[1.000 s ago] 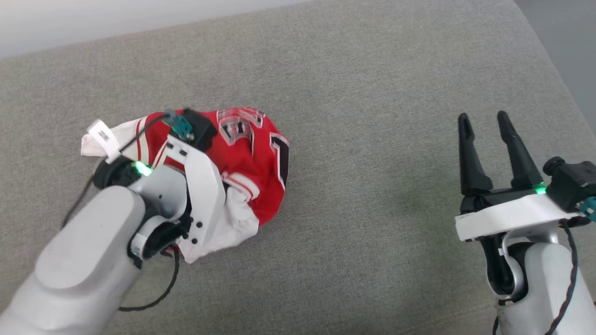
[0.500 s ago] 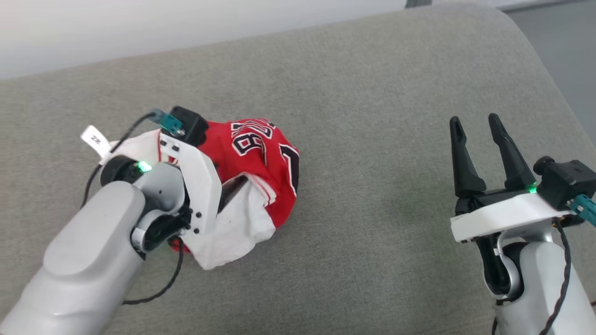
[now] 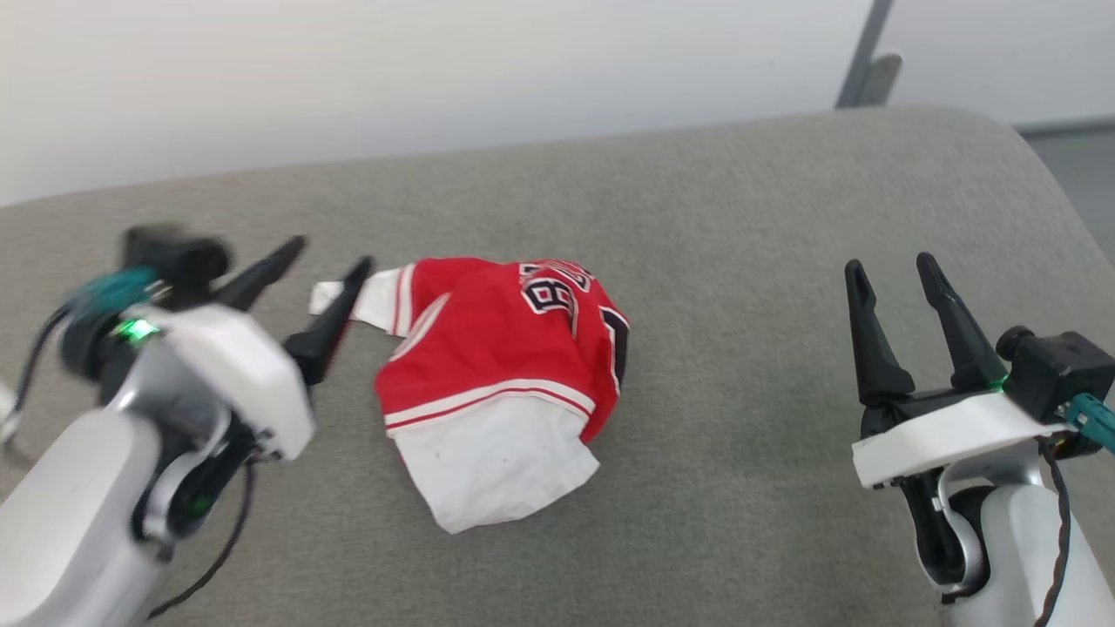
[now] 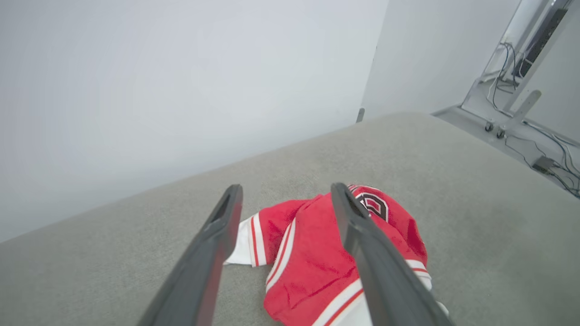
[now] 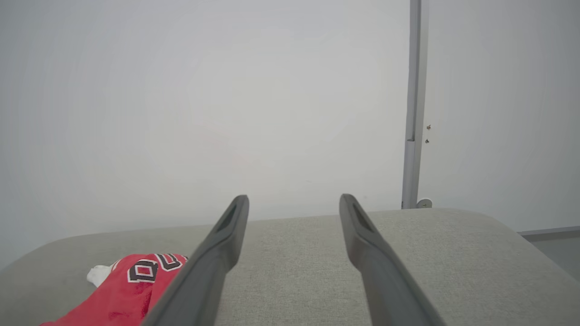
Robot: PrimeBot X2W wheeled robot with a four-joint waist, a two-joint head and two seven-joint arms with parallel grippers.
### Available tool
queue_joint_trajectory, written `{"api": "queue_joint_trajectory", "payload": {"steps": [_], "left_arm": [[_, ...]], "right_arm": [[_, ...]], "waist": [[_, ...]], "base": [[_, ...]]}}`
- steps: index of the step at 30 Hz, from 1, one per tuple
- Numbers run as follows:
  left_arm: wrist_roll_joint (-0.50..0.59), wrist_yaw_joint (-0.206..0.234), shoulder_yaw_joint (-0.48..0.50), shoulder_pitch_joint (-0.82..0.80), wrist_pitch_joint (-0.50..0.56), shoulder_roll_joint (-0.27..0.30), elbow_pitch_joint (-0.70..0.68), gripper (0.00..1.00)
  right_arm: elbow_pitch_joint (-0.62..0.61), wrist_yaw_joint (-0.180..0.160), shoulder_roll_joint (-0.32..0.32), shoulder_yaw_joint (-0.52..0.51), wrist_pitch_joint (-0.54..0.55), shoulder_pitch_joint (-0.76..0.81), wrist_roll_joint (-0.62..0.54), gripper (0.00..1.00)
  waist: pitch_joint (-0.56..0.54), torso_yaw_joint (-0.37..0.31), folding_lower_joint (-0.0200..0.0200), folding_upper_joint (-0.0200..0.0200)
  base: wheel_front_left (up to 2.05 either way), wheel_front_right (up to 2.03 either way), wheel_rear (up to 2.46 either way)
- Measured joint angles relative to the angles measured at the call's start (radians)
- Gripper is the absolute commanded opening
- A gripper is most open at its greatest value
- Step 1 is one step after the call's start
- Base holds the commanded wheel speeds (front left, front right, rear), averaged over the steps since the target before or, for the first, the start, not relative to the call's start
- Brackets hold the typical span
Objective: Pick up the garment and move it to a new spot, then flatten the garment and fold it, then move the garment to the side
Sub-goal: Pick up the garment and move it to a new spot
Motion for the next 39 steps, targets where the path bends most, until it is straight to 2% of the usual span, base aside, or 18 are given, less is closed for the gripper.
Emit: {"api": "queue_joint_trajectory", "payload": {"steps": [10, 13, 21, 26, 32, 39], "left_arm": [[0.007, 0.096, 0.138, 0.274, -0.275, 0.066, -0.088, 1.0], [0.0, 0.118, 0.179, 0.362, -0.352, 0.069, -0.106, 1.0], [-0.004, 0.151, 0.266, 0.561, -0.449, 0.085, -0.127, 1.0], [-0.003, 0.137, 0.32, 0.644, -0.463, 0.053, -0.13, 1.0], [0.042, 0.085, 0.411, 0.693, -0.467, -0.026, -0.123, 1.0], [0.092, 0.034, 0.472, 0.722, -0.467, -0.087, -0.122, 1.0]], "right_arm": [[0.02, 0.0, -0.011, -0.002, -0.002, 0.042, 0.005, 1.0], [0.024, 0.0, -0.014, -0.002, -0.003, 0.058, 0.005, 1.0], [0.022, 0.0, -0.016, -0.016, -0.003, 0.081, 0.005, 1.0], [0.02, 0.0, -0.016, -0.024, -0.002, 0.095, 0.003, 1.0], [0.008, 0.0, -0.013, -0.034, -0.001, 0.104, -0.008, 1.0], [0.001, 0.0, -0.006, -0.047, 0.002, 0.119, -0.016, 1.0]], "waist": [[-0.063, 0.059, 0.0, 0.0], [-0.076, 0.072, 0.0, 0.0], [-0.093, 0.095, 0.0, 0.0], [-0.096, 0.106, 0.0, 0.0], [-0.098, 0.12, 0.0, 0.0], [-0.1, 0.13, 0.0, 0.0]], "base": [[0.0, 0.0, 0.0], [0.0, 0.0, 0.0], [0.0, 0.0, 0.0], [0.0, 0.0, 0.0], [0.0, 0.0, 0.0], [0.0, 0.0, 0.0]]}}
